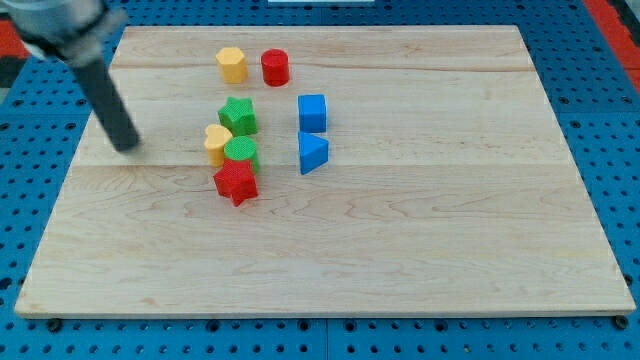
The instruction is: Push the red star parallel to the left of the yellow hexagon
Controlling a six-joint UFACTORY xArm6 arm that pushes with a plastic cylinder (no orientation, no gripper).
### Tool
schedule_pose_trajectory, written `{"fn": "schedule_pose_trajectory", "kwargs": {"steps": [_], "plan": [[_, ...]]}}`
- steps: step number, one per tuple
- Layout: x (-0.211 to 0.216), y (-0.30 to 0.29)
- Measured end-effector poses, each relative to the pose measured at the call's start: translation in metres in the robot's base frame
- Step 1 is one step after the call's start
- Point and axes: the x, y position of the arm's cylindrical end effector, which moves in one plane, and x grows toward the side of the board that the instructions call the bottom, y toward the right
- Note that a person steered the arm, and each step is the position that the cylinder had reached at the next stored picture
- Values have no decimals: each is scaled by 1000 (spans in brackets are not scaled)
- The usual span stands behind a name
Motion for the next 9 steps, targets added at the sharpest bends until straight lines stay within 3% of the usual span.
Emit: {"fn": "schedule_pose_trajectory", "kwargs": {"steps": [1, 2, 4, 6, 7, 8, 9], "plan": [[87, 85], [127, 121], [70, 142], [75, 55], [80, 95], [44, 165], [12, 189]]}}
